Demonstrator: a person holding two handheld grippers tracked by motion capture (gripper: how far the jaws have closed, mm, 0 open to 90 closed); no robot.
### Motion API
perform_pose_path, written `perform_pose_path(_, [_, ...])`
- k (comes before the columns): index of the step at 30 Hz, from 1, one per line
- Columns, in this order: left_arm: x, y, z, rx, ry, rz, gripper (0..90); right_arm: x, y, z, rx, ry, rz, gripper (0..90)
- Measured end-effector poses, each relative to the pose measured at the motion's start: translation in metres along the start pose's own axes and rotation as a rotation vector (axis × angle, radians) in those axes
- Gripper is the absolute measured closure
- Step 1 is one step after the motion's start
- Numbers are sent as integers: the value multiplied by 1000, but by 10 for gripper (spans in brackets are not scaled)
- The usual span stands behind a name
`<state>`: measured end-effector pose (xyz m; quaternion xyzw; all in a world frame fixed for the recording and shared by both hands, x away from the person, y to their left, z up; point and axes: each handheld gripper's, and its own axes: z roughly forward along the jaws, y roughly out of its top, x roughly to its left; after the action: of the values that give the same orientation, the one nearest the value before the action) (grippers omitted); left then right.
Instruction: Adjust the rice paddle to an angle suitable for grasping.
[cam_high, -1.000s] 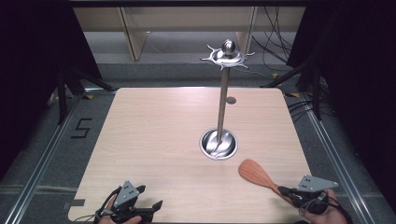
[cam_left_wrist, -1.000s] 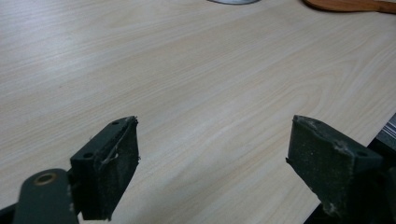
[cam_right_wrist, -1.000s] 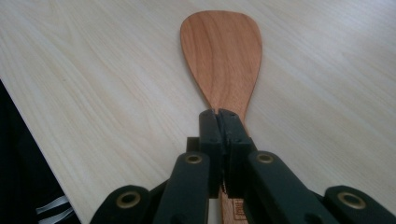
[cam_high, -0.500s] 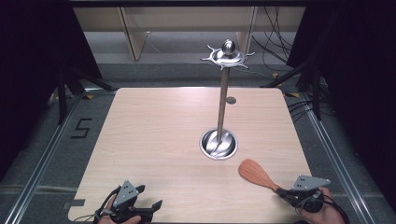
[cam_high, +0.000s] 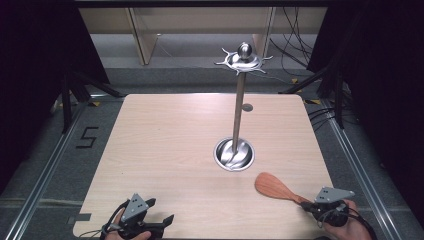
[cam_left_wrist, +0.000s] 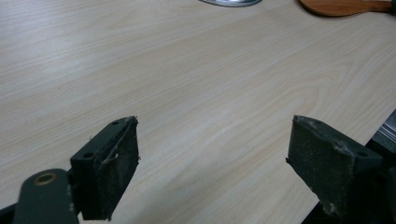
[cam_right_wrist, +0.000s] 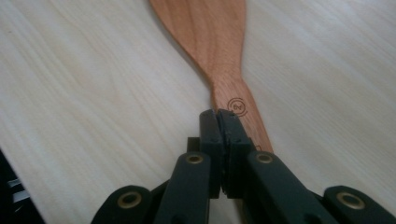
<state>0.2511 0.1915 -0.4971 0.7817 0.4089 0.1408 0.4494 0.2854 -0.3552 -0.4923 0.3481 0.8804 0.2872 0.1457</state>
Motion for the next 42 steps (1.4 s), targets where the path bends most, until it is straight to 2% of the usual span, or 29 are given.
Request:
perform_pose_path(3, [0, 0, 0, 1, -1, -1, 159, -7, -2, 2, 2, -19, 16, 897])
perform_pose_path(4, [1, 0, 0, 3, 1, 11, 160, -7, -3, 4, -16, -22, 26, 897])
perform_pose_path(5, [0, 0, 0, 3, 0, -6, 159, -8, -4, 7, -38, -27, 29, 897])
perform_pose_path(6, [0, 0, 0, 3, 0, -6, 160, -8, -4, 7, -38, -27, 29, 897])
perform_pose_path(7, [0, -1, 1, 1, 0, -8, 160, -11, -3, 3, 6, -25, 40, 896])
perform_pose_path(12, [-1, -1, 1, -1, -13, -18, 160, -20, -2, 6, -10, -54, 40, 895])
perform_pose_path(13, [-1, -1, 1, -10, -23, -23, 160, -24, -1, 7, -2, -57, 66, 895])
perform_pose_path(16, [-2, -1, 2, -10, -20, -26, 160, -29, 1, 9, -10, -67, 69, 895])
perform_pose_path(18, [0, -1, 1, -2, -20, -9, 160, -34, 4, 12, -12, -67, 78, 895])
perform_pose_path(20, [-1, -1, 1, 0, -15, -18, 159, -37, 6, 14, -9, -67, 80, 895])
perform_pose_path(21, [1, 0, 0, -3, -17, -3, 160, -38, 10, 17, -11, -73, 106, 895])
perform_pose_path(22, [0, 0, 0, -1, -12, -19, 160, -42, 12, 19, -13, -78, 79, 895])
perform_pose_path(23, [0, 0, -1, 8, -2, -11, 160, -40, 13, 23, -26, -84, 120, 895])
perform_pose_path(24, [0, 0, 0, 4, -5, -15, 160, -43, 16, 23, -14, -86, 107, 895])
perform_pose_path(26, [0, 0, -1, 5, -4, -13, 159, -46, 20, 26, -8, -91, 110, 895])
perform_pose_path(27, [0, 0, -1, 5, -6, -17, 160, -50, 23, 26, 7, -91, 79, 895])
perform_pose_path(28, [0, 0, -1, 5, -6, -17, 160, -51, 25, 31, -22, -99, 86, 895])
perform_pose_path(29, [0, 0, -1, 3, -7, -7, 160, -52, 27, 29, 11, -90, 86, 895])
perform_pose_path(30, [2, 0, -1, -1, -12, 7, 160, -54, 30, 31, 10, -90, 79, 895])
perform_pose_path(31, [0, 0, -1, -9, -10, -22, 160, -54, 32, 33, 16, -96, 80, 894])
perform_pose_path(32, [0, 0, -1, -8, -11, -18, 159, -54, 33, 37, -18, -106, 81, 894])
perform_pose_path(34, [0, 0, 0, -18, -15, -24, 159, -54, 35, 38, -13, -108, 83, 893])
perform_pose_path(36, [1, 0, -1, -18, -13, -26, 160, -58, 44, 40, 27, -97, 65, 891])
perform_pose_path(37, [1, 0, -1, -19, -12, -24, 159, -57, 46, 45, 1, -110, 77, 890])
perform_pose_path(38, [1, 0, -1, -19, -12, -24, 159, -57, 46, 45, 1, -110, 77, 890])
perform_pose_path(39, [1, 0, -1, -15, -9, -21, 160, -59, 52, 48, 17, -112, 60, 890])
perform_pose_path(42, [1, 0, -1, -15, -9, -21, 159, -59, 58, 50, 39, -102, 62, 888])
